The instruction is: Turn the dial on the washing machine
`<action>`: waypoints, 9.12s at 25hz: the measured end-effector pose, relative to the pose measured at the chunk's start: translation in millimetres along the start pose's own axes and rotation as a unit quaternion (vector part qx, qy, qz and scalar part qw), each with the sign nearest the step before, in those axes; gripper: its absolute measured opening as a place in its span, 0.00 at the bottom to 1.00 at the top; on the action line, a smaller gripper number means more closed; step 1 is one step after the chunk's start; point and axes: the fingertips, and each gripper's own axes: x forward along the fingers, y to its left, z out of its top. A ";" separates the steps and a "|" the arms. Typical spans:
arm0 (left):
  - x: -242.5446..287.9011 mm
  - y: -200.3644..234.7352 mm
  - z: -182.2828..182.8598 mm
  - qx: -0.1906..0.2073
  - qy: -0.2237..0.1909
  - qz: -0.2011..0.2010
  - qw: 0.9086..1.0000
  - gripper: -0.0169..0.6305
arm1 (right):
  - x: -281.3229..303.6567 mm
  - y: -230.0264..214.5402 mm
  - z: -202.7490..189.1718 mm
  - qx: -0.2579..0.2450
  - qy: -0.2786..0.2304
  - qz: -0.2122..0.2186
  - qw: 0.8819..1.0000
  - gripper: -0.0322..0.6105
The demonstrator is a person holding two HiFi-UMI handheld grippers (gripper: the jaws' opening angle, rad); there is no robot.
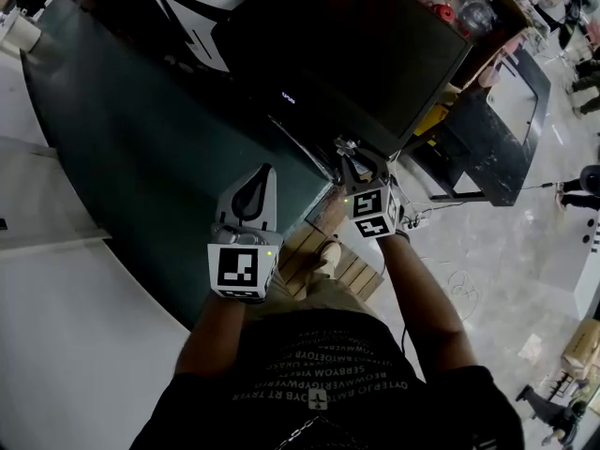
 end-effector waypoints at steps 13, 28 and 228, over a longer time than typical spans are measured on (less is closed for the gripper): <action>-1.1 -9.0 2.4 0.008 0.002 0.000 1.000 0.03 | 33.8 1.8 -5.5 -0.038 0.040 0.007 0.998 0.20; -0.3 -11.4 12.2 0.015 0.002 0.012 1.000 0.03 | 28.9 1.4 -19.9 -0.029 0.055 0.013 0.998 0.23; -66.1 -45.3 120.9 0.037 -0.088 0.070 0.993 0.03 | -205.6 -63.6 142.1 0.048 -0.226 0.031 0.973 0.04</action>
